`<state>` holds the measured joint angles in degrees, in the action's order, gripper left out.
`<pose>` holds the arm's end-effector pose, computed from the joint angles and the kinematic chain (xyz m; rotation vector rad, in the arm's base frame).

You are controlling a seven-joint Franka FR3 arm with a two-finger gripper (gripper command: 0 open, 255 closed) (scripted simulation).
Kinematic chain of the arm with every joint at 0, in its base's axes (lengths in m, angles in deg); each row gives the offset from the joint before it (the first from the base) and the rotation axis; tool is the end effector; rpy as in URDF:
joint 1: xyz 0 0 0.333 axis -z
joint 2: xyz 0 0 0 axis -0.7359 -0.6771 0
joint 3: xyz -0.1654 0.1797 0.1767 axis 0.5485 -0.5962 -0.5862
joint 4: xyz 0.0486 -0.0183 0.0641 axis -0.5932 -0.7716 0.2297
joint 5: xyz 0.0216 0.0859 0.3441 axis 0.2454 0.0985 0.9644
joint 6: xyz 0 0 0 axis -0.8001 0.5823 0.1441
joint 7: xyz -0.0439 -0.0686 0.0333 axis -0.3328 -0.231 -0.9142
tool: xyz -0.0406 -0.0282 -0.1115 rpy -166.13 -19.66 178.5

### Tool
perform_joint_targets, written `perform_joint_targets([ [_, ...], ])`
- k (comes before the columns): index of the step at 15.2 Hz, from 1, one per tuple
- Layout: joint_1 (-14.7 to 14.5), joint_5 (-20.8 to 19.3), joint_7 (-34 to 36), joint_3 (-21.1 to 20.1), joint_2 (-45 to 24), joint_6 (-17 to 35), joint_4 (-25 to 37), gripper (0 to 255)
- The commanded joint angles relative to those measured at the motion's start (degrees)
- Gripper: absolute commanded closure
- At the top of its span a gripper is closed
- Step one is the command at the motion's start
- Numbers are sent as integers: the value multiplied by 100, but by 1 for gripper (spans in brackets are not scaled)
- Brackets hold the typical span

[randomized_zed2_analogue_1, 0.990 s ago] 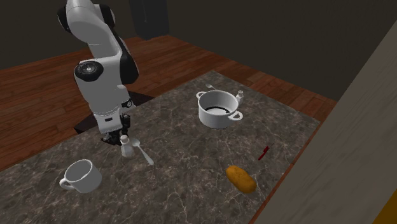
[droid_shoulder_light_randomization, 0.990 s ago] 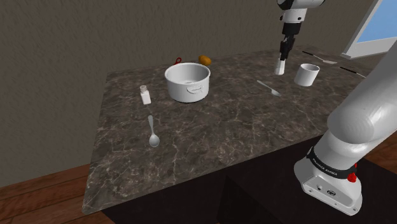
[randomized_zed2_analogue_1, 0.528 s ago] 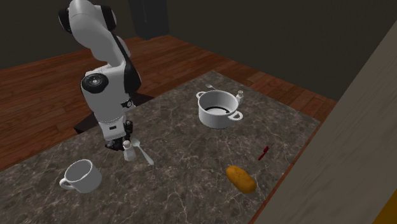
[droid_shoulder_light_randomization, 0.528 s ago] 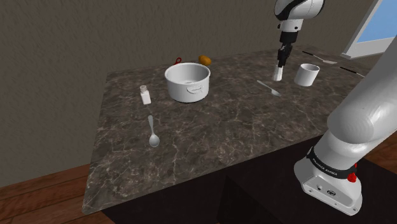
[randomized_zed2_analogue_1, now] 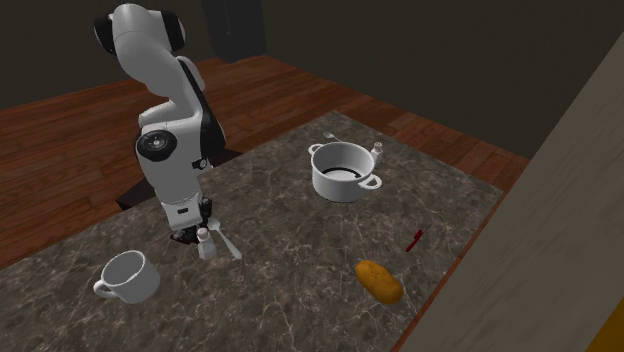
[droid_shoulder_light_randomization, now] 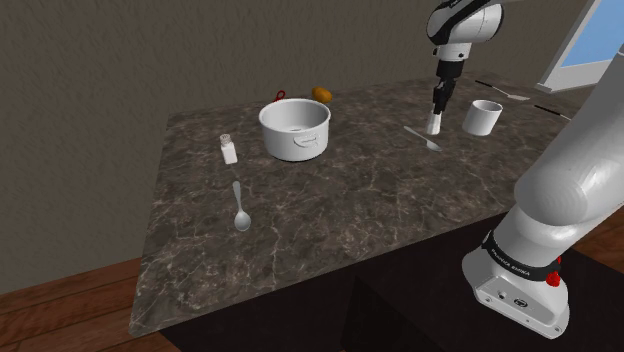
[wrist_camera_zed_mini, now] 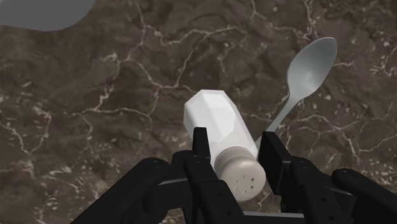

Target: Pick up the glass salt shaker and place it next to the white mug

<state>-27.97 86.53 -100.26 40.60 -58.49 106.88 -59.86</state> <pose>0.3668 -0.3465 0.3667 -3.0593 -0.0541 0.1904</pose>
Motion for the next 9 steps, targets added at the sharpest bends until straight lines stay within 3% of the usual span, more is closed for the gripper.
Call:
perform_joint_targets([
  [1,1,3,-4,1,-6,13,-5,255],
  [4,1,3,-4,1,-6,13,-5,255],
  [5,1,3,-4,1,-6,13,-5,0],
  [9,2,3,-4,1,-6,13,-5,0],
])
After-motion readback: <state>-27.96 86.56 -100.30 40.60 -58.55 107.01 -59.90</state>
